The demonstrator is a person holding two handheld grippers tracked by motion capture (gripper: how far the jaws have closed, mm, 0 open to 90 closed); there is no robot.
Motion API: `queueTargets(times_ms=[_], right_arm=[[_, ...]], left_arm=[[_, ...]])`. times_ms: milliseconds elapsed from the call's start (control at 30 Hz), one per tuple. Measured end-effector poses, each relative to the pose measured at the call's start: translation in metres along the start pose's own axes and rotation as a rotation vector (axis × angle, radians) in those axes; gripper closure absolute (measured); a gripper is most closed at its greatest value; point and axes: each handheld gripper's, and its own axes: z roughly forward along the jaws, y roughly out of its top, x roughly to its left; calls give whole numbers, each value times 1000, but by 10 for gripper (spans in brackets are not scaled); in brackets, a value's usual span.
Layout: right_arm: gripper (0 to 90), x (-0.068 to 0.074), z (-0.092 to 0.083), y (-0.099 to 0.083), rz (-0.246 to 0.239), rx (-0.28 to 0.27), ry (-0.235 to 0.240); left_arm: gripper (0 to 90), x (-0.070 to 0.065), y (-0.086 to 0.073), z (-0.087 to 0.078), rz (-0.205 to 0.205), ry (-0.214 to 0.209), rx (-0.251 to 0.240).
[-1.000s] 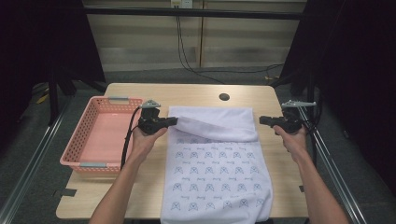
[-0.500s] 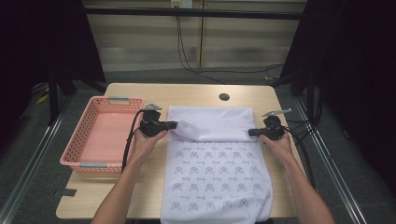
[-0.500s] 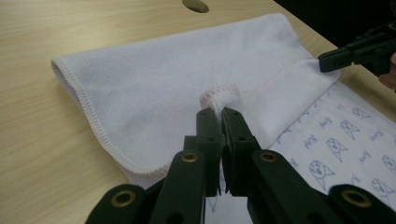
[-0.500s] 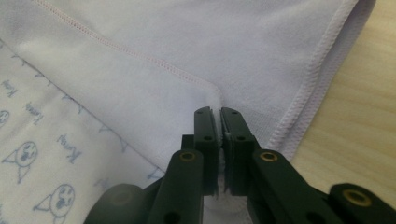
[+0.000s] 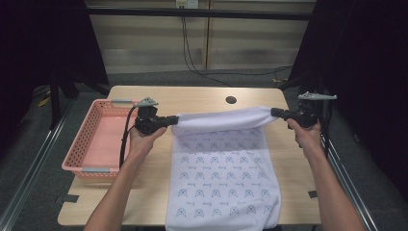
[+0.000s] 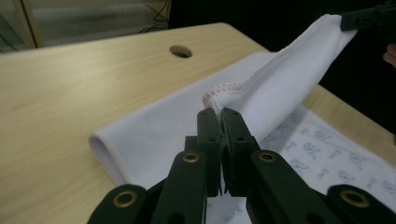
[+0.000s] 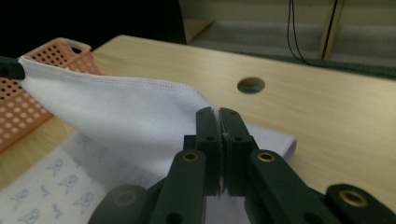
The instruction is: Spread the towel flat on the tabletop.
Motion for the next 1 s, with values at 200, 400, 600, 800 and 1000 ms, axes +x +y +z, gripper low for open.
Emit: queueTargets(times_ms=[200,400,600,800,1000], right_arm=[[877,22,-36,23,-48,-68,23],[877,51,-74,23,-114,-99,57],[878,85,-116,5,-170,-133,94],[877,107,-137,-66,-168,-55,131],[875,114,-133,-147,-116,94,175]], left_arm=[[876,-28,20,-39,53,-48,-85],[876,-54,21,-72,103,-66,-115],[875,-85,5,-101,132,-108,-111],[872,-96,-73,-95,94,-152,30],[858,-106,-139,-82,73,-215,227]])
